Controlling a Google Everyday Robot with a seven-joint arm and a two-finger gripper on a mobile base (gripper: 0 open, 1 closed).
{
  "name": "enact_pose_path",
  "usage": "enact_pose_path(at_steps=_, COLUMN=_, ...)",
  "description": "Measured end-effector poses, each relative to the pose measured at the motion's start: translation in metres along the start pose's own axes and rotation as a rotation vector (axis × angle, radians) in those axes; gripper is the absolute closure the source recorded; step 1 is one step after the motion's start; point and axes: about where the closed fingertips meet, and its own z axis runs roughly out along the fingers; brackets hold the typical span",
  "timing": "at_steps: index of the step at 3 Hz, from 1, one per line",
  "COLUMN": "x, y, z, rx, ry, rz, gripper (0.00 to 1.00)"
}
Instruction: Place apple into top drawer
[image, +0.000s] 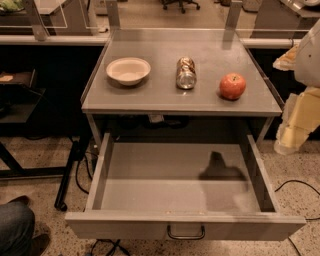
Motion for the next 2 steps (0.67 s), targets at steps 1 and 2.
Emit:
enact_pose_path(at_steps=1, x=0.0, y=0.0, z=0.0, rx=0.0, ry=0.0, rz=0.0, gripper=0.0)
enact_pose_path(at_steps=2, x=-0.003, y=-0.011, z=0.008, rx=0.009, ry=0.021, rz=0.034, gripper=0.0)
